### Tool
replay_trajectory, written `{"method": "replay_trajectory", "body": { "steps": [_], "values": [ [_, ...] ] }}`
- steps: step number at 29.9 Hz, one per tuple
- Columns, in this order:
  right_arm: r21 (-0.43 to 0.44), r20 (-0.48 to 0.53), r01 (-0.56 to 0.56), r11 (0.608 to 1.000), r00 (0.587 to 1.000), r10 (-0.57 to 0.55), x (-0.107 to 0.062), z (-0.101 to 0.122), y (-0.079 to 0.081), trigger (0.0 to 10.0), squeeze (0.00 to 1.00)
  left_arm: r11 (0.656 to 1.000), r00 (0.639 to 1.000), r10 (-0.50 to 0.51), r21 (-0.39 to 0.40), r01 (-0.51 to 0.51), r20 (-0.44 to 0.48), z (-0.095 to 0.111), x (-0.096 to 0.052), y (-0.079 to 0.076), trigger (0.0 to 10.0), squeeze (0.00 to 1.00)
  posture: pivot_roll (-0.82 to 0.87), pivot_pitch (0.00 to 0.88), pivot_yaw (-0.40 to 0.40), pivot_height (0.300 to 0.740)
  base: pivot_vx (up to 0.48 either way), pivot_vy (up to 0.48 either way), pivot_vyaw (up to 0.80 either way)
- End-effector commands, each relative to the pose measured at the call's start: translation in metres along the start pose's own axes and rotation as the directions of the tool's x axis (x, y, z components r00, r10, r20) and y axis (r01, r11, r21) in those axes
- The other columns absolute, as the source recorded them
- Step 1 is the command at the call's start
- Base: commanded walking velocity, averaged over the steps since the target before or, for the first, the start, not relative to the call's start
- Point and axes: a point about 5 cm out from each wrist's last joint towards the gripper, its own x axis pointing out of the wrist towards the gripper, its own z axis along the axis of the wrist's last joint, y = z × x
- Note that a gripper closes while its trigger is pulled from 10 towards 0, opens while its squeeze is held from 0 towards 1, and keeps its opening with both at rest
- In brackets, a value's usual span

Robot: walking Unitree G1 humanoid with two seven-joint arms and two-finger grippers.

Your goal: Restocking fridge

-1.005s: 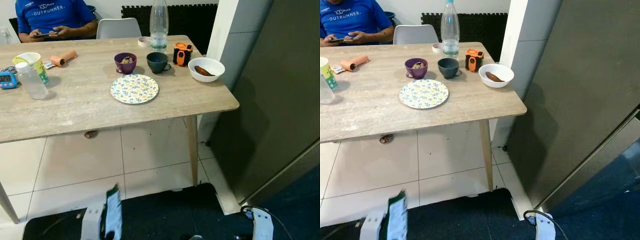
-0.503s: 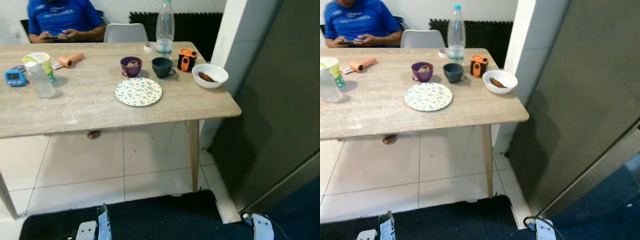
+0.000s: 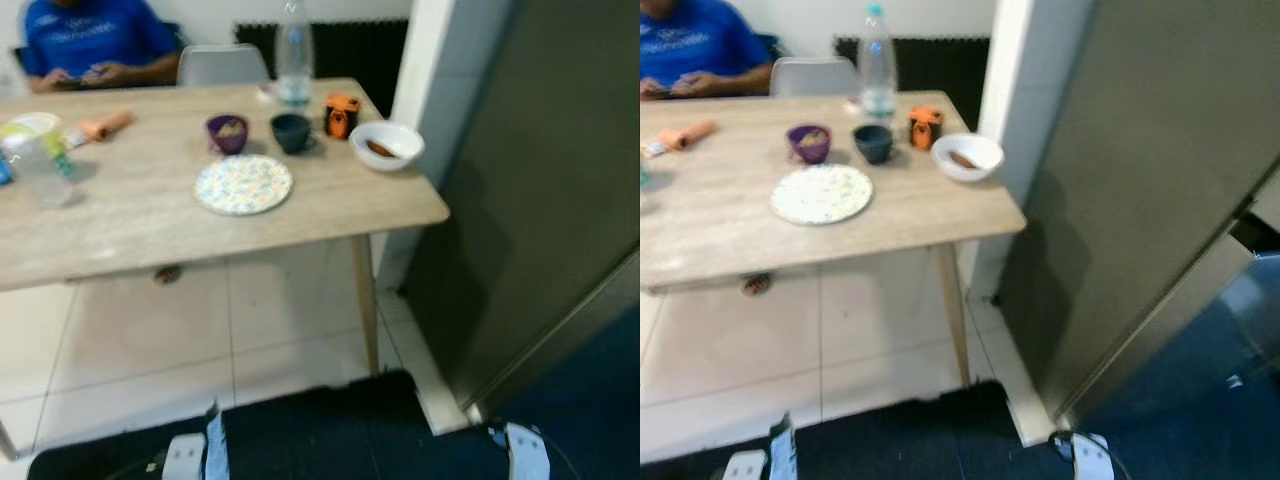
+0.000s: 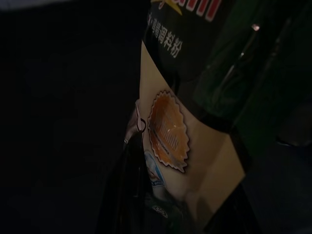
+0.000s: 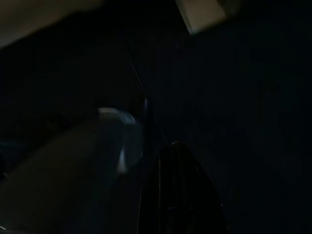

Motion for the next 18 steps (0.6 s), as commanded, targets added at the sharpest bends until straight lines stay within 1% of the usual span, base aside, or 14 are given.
{"method": "replay_trajectory", "body": {
  "steps": [1,4,6,9,12,16,18],
  "values": [
    [-0.010,-0.032,0.013,1.000,0.999,-0.014,-0.0016,-0.0070,-0.0032,10.0,0.00,1.000,1.000,-0.016,0.003,0.016,-0.005,-0.0040,0.0013,-0.0085,10.0,0.00,-0.07,0.106,-0.048,0.740,0.000,0.000,-0.80],
    [-0.011,-0.037,0.021,1.000,0.999,-0.021,-0.0020,-0.0080,-0.0042,10.0,0.00,1.000,1.000,-0.014,0.009,0.014,0.003,-0.0030,0.0015,-0.0091,10.0,0.00,-0.07,0.105,-0.047,0.740,0.000,0.000,-0.80],
    [-0.018,-0.052,0.034,0.999,0.998,-0.035,-0.0025,-0.0106,-0.0054,10.0,0.00,1.000,1.000,0.002,0.031,-0.003,0.025,0.0003,0.0020,-0.0090,10.0,0.00,-0.07,0.107,-0.045,0.740,0.000,0.000,-0.80],
    [-0.021,-0.058,0.038,0.999,0.998,-0.039,-0.0026,-0.0120,-0.0054,10.0,0.00,0.998,1.000,-0.007,0.067,0.006,0.023,0.0014,0.0026,-0.0108,10.0,0.00,-0.07,0.108,-0.045,0.740,0.000,0.000,-0.79],
    [-0.026,-0.062,0.039,0.999,0.997,-0.040,-0.0026,-0.0127,-0.0049,10.0,0.00,0.996,1.000,-0.017,0.085,0.016,0.018,0.0018,0.0031,-0.0125,10.0,0.00,-0.07,0.106,-0.045,0.740,0.000,0.000,-0.80],
    [-0.030,-0.064,0.040,0.999,0.997,-0.042,-0.0025,-0.0128,-0.0049,10.0,0.00,0.997,0.999,-0.031,0.068,0.030,0.013,0.0021,0.0034,-0.0135,10.0,0.00,-0.07,0.106,-0.045,0.740,0.000,0.000,-0.80],
    [-0.037,-0.062,0.042,0.998,0.997,-0.045,-0.0026,-0.0122,-0.0055,10.0,0.00,0.998,0.999,-0.044,0.040,0.043,0.030,0.0042,0.0036,-0.0141,10.0,0.00,-0.06,0.100,-0.046,0.740,0.000,0.000,-0.80]
  ]
}}
